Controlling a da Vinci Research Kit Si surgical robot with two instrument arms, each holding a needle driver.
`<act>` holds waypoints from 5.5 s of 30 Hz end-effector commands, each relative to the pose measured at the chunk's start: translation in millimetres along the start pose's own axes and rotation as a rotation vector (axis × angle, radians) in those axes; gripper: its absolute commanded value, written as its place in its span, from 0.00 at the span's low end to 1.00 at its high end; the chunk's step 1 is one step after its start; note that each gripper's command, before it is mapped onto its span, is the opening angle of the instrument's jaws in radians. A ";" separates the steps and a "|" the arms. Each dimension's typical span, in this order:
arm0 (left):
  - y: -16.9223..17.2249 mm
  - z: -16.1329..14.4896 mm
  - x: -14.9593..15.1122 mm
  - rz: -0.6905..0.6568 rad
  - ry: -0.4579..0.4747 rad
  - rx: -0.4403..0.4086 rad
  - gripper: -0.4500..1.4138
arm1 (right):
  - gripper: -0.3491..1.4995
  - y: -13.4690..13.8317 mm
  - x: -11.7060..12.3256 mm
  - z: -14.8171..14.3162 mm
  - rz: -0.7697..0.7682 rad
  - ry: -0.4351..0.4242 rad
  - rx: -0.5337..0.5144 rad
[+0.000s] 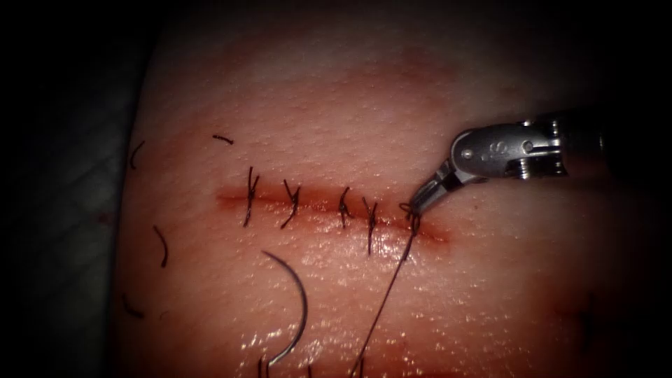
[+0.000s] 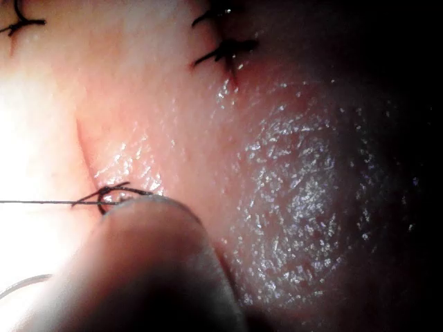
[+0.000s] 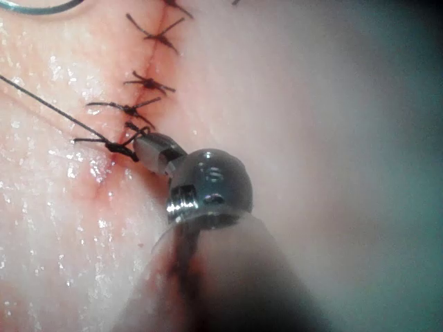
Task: Wound Closure
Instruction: Tension the knot by pulling the right tool up and the left tool down, then wrap once counter-clockwise around the right needle holder, then grab the loose suture tail with the right grasper.
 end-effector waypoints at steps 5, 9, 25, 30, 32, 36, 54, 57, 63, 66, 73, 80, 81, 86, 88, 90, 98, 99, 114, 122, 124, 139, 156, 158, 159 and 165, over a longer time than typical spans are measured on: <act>2.5 -0.2 1.3 0.037 0.084 -0.133 0.00 | 0.00 1.0 -0.6 0.6 0.008 -0.004 -0.027; 4.1 -1.9 2.4 0.067 0.148 -0.204 0.00 | 0.00 0.7 -0.5 0.8 0.007 -0.004 -0.033; 10.1 3.2 2.5 0.181 0.125 -0.494 0.00 | 0.00 1.4 -1.0 0.4 0.079 -0.027 -0.211; 10.0 4.4 2.0 0.169 0.118 -0.509 0.00 | 0.00 2.5 -1.7 -0.4 0.101 -0.070 -0.293; 9.8 4.6 1.7 0.160 0.117 -0.516 0.00 | 0.00 2.8 -2.1 -0.7 0.114 -0.083 -0.323; 9.9 4.9 1.6 0.155 0.114 -0.525 0.00 | 0.00 2.6 -2.8 -1.5 0.129 -0.078 -0.403; 4.2 -2.9 3.7 0.124 0.188 -0.276 0.00 | 0.85 -1.5 -0.5 -1.4 0.136 0.173 -0.451; 0.2 -6.0 4.4 0.134 0.214 -0.138 0.00 | 0.90 -2.2 0.0 -3.6 0.162 0.210 -0.516; -5.9 -9.8 5.1 0.141 0.277 0.062 0.00 | 0.87 -4.9 1.2 -7.1 0.144 0.255 -0.655; -9.3 -11.7 5.3 0.132 0.307 0.165 0.00 | 0.80 -8.1 2.3 -7.2 0.098 0.233 -0.693; -13.2 -13.8 5.4 0.121 0.378 0.225 0.00 | 0.00 -12.3 5.1 -3.5 0.004 0.315 -0.629; -15.0 -13.9 5.5 0.117 0.397 0.217 0.00 | 0.00 -11.2 6.9 0.1 -0.053 0.349 -0.585; -15.3 -13.9 5.4 0.114 0.398 0.216 0.00 | 0.00 -10.9 7.0 0.8 -0.064 0.355 -0.565; -18.8 -14.4 2.9 0.076 0.432 0.245 0.00 | 0.00 -10.6 6.4 3.9 -0.135 0.437 -0.441; -19.4 -14.2 2.3 0.065 0.431 0.258 0.00 | 0.00 -10.7 6.4 4.0 -0.140 0.461 -0.432; -20.9 -13.4 0.9 0.045 0.411 0.286 0.00 | 0.00 -11.1 6.3 3.9 -0.127 0.538 -0.420; -24.2 -8.9 -2.5 -0.022 0.321 0.349 0.00 | 0.00 -12.1 7.1 3.5 -0.081 0.720 -0.457; -24.4 -7.9 -3.1 -0.024 0.310 0.358 0.00 | 0.00 -12.2 7.1 3.6 -0.046 0.733 -0.480; -20.5 0.4 -3.0 -0.031 0.259 0.368 0.00 | 0.48 -13.7 6.8 2.8 0.370 0.653 -1.080; -19.7 1.7 -1.3 -0.029 0.263 0.360 0.00 | 0.54 -14.1 4.0 1.1 0.501 0.405 -1.327; -19.7 2.2 -1.0 -0.027 0.265 0.362 0.00 | 0.65 -13.6 3.7 1.1 0.520 0.395 -1.342; -19.4 2.9 -0.8 -0.022 0.272 0.345 0.00 | 0.77 -7.9 1.7 1.8 0.510 0.112 -1.393; -19.1 2.8 -1.0 -0.024 0.268 0.333 0.00 | 0.31 -5.6 1.9 3.9 0.484 -0.076 -1.263; -19.0 2.7 -1.1 -0.022 0.267 0.329 0.00 | 0.30 -5.6 1.6 4.1 0.480 -0.091 -1.255; -18.9 2.7 -1.1 -0.022 0.267 0.329 0.00 | 0.30 -5.6 1.5 4.2 0.479 -0.096 -1.253; -18.9 2.8 -1.1 -0.022 0.266 0.329 0.00 | 0.35 -5.5 0.8 4.7 0.469 -0.138 -1.233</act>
